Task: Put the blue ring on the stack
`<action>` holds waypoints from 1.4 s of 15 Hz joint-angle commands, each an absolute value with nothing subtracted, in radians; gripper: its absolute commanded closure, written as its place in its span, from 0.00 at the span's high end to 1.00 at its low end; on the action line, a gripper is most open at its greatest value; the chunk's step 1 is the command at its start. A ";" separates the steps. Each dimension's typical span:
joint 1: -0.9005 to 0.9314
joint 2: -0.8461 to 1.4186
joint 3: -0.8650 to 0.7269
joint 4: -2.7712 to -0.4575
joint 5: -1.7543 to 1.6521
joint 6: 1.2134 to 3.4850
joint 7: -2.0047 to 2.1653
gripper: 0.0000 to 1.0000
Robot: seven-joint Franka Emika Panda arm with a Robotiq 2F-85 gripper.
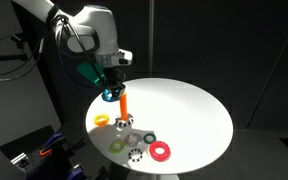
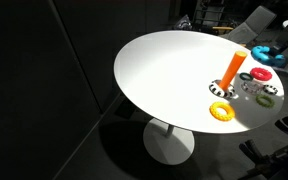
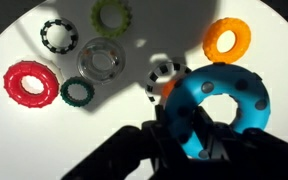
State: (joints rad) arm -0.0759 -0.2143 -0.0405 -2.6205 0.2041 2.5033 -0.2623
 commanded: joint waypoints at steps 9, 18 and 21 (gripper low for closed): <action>-0.050 -0.176 -0.045 -2.495 0.161 2.461 -0.111 0.11; -0.057 -0.137 -0.061 -2.408 0.120 2.361 -0.106 0.11; -0.056 -0.098 -0.063 -2.368 0.117 2.344 -0.103 0.11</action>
State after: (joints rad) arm -0.0557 -0.1447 -0.0568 -2.4358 0.1419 2.3899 -0.1259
